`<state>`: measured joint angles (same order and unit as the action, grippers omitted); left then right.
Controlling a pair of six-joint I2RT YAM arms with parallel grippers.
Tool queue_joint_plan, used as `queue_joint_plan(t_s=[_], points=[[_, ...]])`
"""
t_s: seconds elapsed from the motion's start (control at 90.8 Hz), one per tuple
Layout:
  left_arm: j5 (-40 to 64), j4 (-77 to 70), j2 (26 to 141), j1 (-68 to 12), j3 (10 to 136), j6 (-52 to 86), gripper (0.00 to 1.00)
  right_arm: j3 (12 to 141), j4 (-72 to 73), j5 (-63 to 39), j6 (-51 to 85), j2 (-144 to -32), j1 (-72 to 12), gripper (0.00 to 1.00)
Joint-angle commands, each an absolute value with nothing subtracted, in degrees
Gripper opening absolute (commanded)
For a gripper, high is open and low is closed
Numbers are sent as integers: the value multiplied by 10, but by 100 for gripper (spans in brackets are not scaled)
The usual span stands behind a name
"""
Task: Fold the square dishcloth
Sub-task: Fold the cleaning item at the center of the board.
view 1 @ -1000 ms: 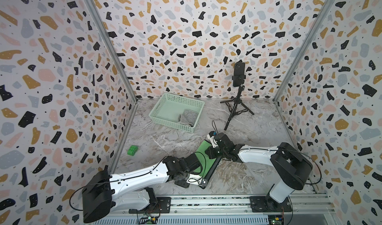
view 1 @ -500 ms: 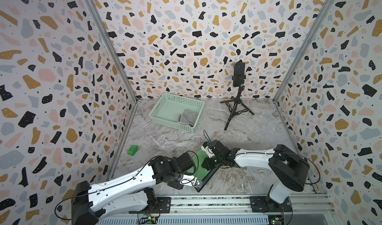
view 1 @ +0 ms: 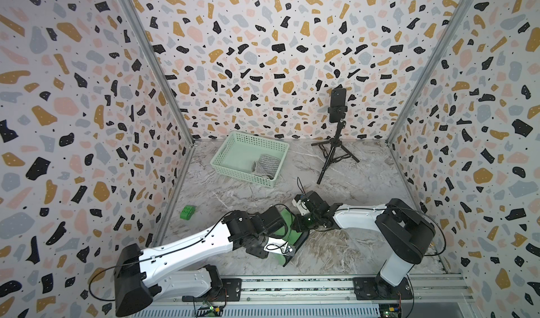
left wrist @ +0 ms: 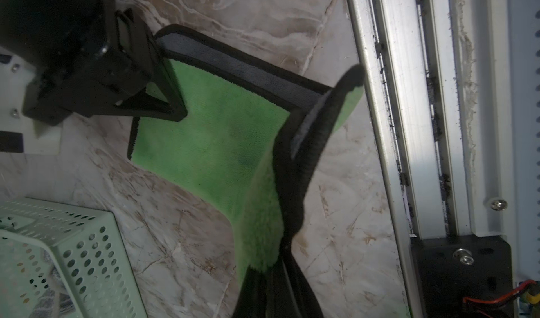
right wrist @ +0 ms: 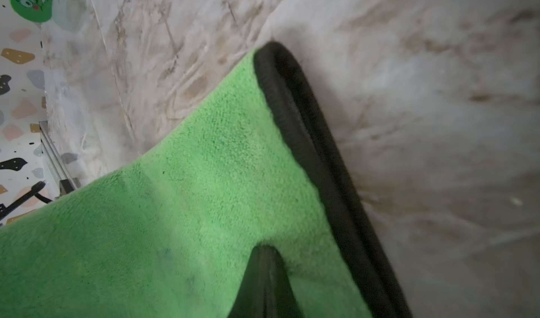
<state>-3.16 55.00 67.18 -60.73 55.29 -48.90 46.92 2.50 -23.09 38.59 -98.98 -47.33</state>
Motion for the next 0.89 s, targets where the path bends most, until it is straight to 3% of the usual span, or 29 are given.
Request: queue_joint_plan(t_s=[0.0, 0.275, 0.628, 0.782, 0.881], points=[[-41, 498, 690, -601, 591, -511, 0, 465, 2, -244, 382, -990, -482, 2], [-33, 481, 793, -568, 657, -546, 0, 442, 32, -280, 411, -914, -403, 3], [-16, 470, 882, -537, 708, -571, 0, 422, 83, -316, 437, -984, -376, 0], [-26, 449, 933, -514, 723, -578, 0, 406, 67, -279, 428, -909, -362, 0], [-28, 441, 964, -501, 731, -577, 0, 377, 52, -223, 425, -845, -338, 5]])
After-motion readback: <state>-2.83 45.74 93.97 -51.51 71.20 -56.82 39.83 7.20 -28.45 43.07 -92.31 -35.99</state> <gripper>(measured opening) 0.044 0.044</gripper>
